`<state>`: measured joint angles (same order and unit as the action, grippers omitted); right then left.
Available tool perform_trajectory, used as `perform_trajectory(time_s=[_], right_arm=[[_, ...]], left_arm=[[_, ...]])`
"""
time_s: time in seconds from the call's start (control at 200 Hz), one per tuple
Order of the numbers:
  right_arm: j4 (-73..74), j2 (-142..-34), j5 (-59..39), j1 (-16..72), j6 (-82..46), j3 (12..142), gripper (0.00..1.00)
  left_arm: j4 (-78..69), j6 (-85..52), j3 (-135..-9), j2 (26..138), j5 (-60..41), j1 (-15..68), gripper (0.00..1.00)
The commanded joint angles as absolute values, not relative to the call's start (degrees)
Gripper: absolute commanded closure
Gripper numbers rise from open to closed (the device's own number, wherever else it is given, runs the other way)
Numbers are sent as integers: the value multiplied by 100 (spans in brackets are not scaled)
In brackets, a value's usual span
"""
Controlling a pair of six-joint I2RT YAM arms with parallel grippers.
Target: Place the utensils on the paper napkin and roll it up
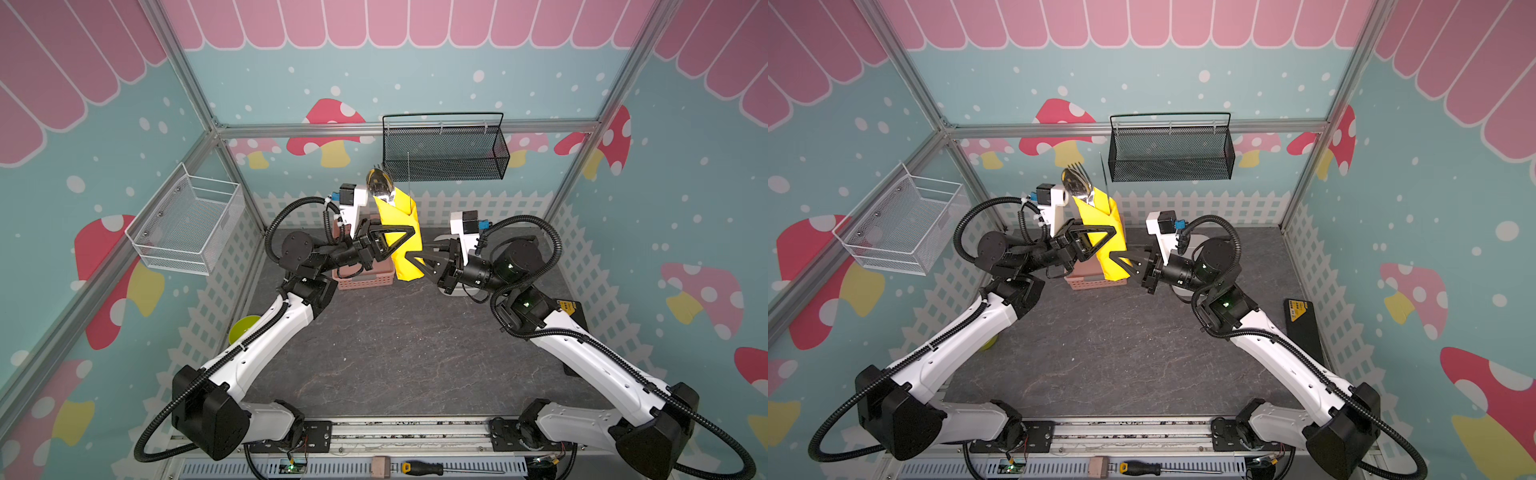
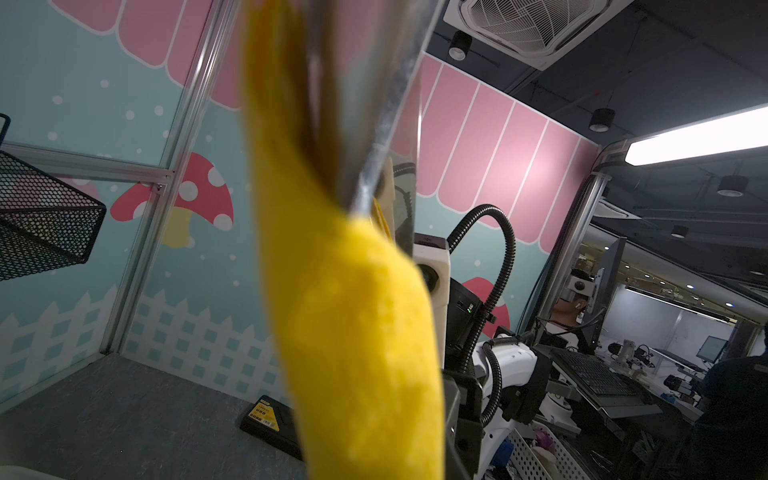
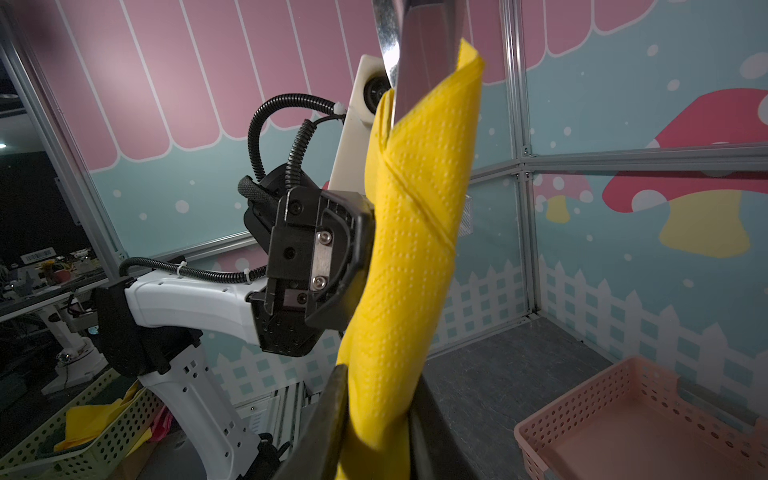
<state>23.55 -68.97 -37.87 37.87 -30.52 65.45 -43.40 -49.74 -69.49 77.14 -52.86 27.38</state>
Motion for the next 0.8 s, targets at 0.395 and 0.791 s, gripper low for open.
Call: perform_trajectory(time_s=[0.395, 0.791], right_arm=[[2457, -6943, -3959, 4017, -2935, 6600, 77], [2406, -6614, -3485, 4017, -2791, 6443, 94]], left_arm=[[-4571, -5115, -7062, 7759, -5401, 2830, 100], [-3916, -4726, -6806, 7221, -5094, 2678, 76]])
